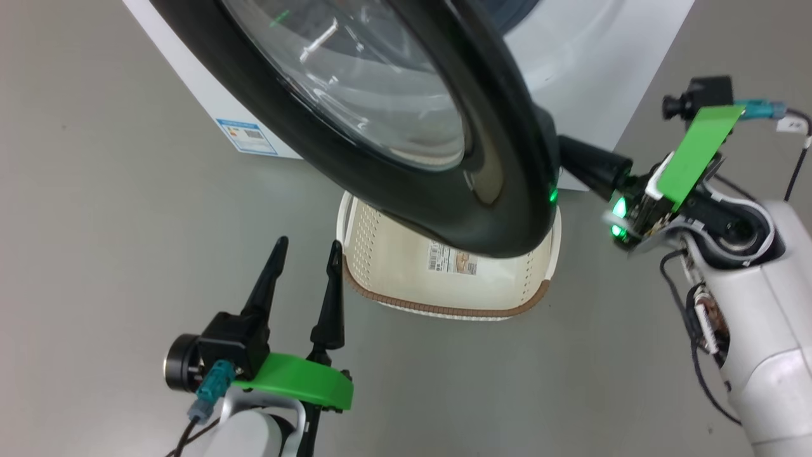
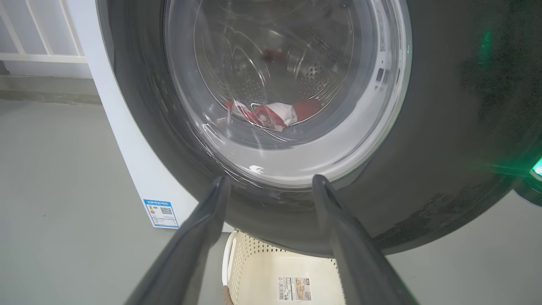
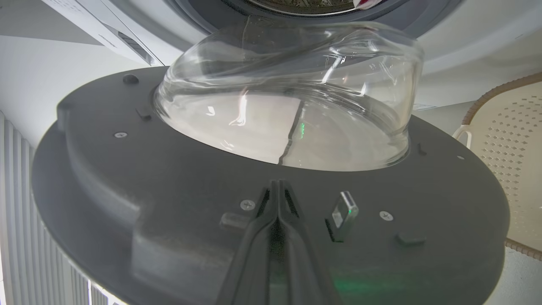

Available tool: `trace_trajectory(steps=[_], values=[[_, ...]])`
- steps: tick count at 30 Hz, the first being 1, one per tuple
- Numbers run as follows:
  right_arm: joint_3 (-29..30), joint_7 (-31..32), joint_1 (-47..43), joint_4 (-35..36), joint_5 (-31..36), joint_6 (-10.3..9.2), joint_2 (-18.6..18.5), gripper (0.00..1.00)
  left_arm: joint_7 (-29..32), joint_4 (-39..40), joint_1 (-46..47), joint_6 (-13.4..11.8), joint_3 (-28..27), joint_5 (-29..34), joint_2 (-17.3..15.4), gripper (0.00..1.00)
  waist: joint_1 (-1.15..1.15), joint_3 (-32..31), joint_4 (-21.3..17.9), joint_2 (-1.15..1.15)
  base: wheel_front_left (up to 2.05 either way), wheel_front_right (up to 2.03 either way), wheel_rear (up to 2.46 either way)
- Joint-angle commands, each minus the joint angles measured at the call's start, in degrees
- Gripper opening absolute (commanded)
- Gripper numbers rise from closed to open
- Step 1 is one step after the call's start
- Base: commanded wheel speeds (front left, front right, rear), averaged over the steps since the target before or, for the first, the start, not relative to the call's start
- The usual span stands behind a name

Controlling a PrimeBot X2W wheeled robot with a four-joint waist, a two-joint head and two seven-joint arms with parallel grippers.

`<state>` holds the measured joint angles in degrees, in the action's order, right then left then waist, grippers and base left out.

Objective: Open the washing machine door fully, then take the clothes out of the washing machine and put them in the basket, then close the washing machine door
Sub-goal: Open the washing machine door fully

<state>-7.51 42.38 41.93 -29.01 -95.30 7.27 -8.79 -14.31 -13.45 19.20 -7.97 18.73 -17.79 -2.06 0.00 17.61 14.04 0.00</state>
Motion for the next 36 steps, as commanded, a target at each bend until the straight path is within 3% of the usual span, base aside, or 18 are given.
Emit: trace_trajectory(steps=[1,16,36], values=[[-1.2,0.6,-1.9,2.5,-0.4,0.22,1.6,0.00,-0.7,0.8,-0.9,0.3,-2.1,0.3,-0.8,1.00,0.00,-1.5,0.3,0.00,0.00,0.00,0.00],[-3.4,1.8,-9.6,5.3,-0.6,0.22,4.6,0.00,-0.7,-1.4,-3.3,0.8,-2.8,0.3,-0.8,1.00,0.00,-6.1,2.4,0.00,0.00,0.00,0.00],[-6.6,0.1,-15.0,6.0,-1.5,0.22,5.8,0.00,-0.7,-3.0,-5.9,1.7,-3.9,0.9,-0.8,1.00,0.00,-9.9,7.1,0.00,0.00,0.00,0.00]])
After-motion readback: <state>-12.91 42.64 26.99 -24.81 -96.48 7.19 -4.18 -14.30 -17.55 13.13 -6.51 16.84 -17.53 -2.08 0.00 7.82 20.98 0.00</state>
